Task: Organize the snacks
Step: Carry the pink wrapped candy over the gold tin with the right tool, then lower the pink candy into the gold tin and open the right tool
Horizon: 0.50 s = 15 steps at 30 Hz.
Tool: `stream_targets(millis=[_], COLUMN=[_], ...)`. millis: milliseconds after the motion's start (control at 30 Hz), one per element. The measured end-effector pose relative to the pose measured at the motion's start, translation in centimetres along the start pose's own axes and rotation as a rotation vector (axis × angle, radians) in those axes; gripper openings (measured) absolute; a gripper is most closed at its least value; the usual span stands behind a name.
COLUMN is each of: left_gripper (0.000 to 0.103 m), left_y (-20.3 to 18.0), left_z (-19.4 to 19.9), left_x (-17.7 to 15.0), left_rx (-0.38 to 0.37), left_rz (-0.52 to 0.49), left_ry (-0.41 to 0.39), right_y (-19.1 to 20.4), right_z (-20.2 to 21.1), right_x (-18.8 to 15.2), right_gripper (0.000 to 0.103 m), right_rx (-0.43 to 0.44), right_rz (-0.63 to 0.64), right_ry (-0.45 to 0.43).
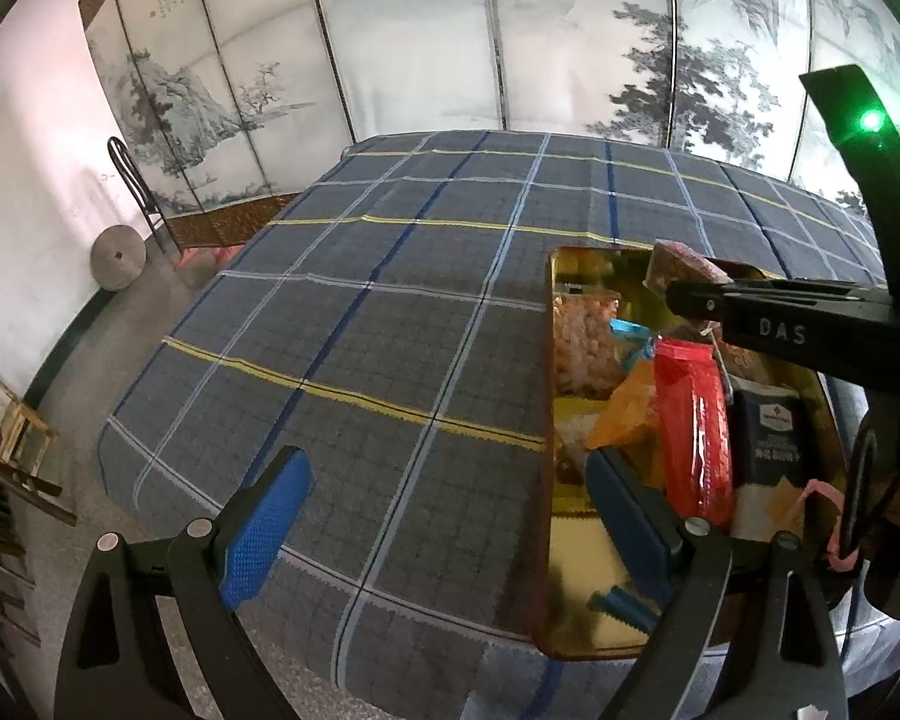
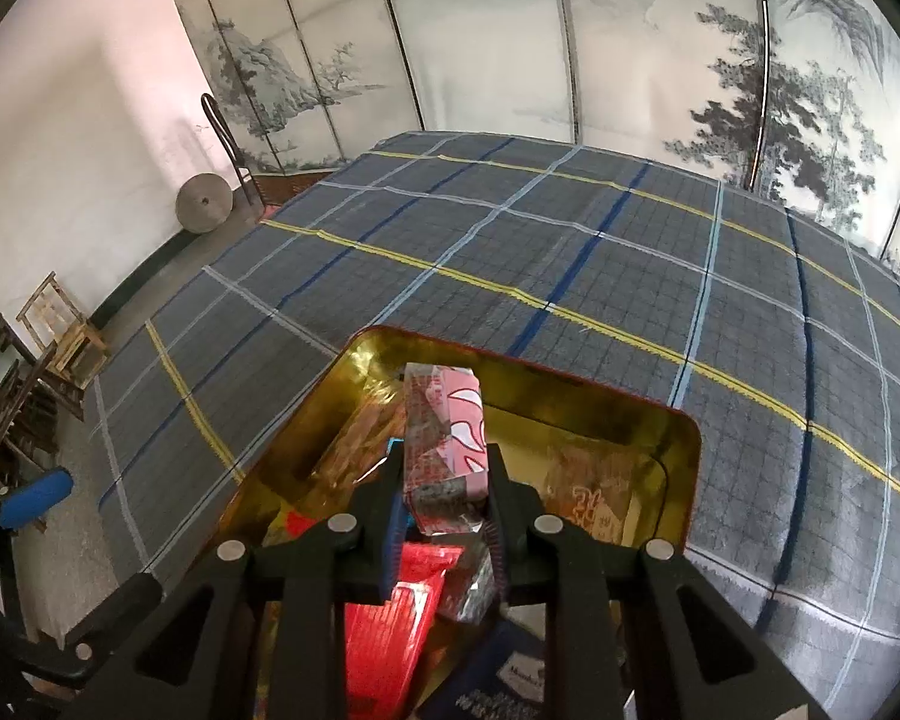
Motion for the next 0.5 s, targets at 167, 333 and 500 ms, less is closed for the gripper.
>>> stream_targets(millis=[167, 333, 500], left_gripper=[0.092, 0.092, 0.092], left_y=[0.3, 0.4, 0.6], left_z=[-0.6, -1.0, -1.3], left_x=[0.3, 0.3, 0.4], left_rx=[-0.004, -0.003, -0.004], left_rz=[0.004, 0.004, 0.009], left_ry=[0.009, 0.011, 0.015], right_y=[0.1, 0.4, 0.6], right_z=[-0.6, -1.2, -1.3], right_x=[0.6, 0.9, 1.0], right_gripper=[0.023, 0.023, 0.025], right_rx=[-0.016, -0.031, -0.041], right_rz=[0.008, 0.020, 0.020], right_ry=[0.001, 0.020, 0.017])
Point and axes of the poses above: each gripper's, at about its wrist camera, not at the fingertips, and z roughly against the way its jaws point, y to its left, x to its top, the point moved 2 cm from there along -z, roughly the way its jaws point, and after that the axes turned 7 degrees about y, right-handed, at the moved point
